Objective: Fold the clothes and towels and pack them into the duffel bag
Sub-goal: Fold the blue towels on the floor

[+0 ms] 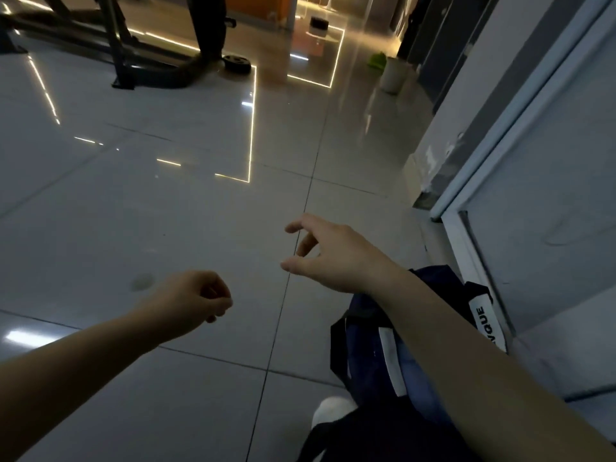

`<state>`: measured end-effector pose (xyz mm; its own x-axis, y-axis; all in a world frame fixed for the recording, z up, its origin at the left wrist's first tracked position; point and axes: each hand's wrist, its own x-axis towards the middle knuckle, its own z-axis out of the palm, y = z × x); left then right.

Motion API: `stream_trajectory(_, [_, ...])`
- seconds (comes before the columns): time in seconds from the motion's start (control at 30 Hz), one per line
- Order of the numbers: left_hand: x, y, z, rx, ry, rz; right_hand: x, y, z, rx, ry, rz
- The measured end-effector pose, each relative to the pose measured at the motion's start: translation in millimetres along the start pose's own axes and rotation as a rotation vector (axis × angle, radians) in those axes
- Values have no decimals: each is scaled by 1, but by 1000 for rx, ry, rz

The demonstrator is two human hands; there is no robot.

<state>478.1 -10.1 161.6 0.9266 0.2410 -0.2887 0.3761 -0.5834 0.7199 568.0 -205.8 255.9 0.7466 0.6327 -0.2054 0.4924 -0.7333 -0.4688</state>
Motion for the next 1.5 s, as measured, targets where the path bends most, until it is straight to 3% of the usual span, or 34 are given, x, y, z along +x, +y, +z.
stream_trajectory(0.17, [-7, -37, -32, 167, -23, 32, 29, -59, 13, -337, -181, -167])
stream_trajectory(0.37, [-54, -152, -85, 314, 37, -239, 80, -153, 106, -618, -546, -397])
stream_trajectory(0.47, [-92, -215, -98, 341, 97, -386, 97, -194, 171, -588, -730, -450])
stream_trajectory(0.63, [-157, -329, -98, 363, 202, -732, 112, -227, 280, -405, -853, -484])
stream_trajectory(0.8, [-200, -426, -70, 157, 387, -949, 136, -233, 360, -401, -933, -399])
stream_trajectory(0.93, [-198, -447, -34, 149, 369, -884, 156, -235, 397, -379, -944, -338])
stream_trajectory(1.07, [-181, -445, -16, 415, 295, -783, 164, -239, 419, -374, -1000, -289])
stream_trajectory(1.23, [-171, -445, -26, 324, 551, -861, 163, -250, 427, -269, -1015, -265])
stream_trajectory(1.33, [-165, -438, -41, 80, 788, -862, 160, -251, 421, -150, -1014, -241])
stream_trajectory(1.5, [-146, -419, -55, 9, 896, -668, 163, -237, 393, 130, -932, -151])
